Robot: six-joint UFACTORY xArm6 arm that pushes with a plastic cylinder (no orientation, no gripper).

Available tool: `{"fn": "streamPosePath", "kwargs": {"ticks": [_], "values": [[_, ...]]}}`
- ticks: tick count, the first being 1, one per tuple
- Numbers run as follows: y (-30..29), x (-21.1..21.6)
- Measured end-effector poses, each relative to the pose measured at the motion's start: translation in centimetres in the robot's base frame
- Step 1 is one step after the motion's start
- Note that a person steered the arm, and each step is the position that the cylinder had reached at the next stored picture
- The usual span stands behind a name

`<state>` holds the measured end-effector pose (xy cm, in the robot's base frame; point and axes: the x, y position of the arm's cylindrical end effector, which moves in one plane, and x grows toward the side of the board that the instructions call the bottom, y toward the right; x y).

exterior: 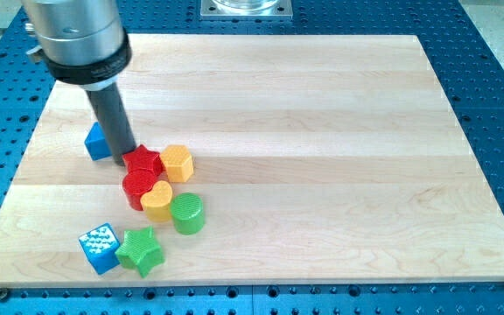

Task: Place the green blocks diagonally to the each other

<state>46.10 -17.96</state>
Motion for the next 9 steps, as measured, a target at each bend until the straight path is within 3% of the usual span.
{"fn": "streamPosePath", "kwargs": {"ticks": [1, 4, 7, 9], "values": [[-4.6, 2.5], [-6.4, 15.6], [12.4, 13.8], [12.1, 15.8]]}}
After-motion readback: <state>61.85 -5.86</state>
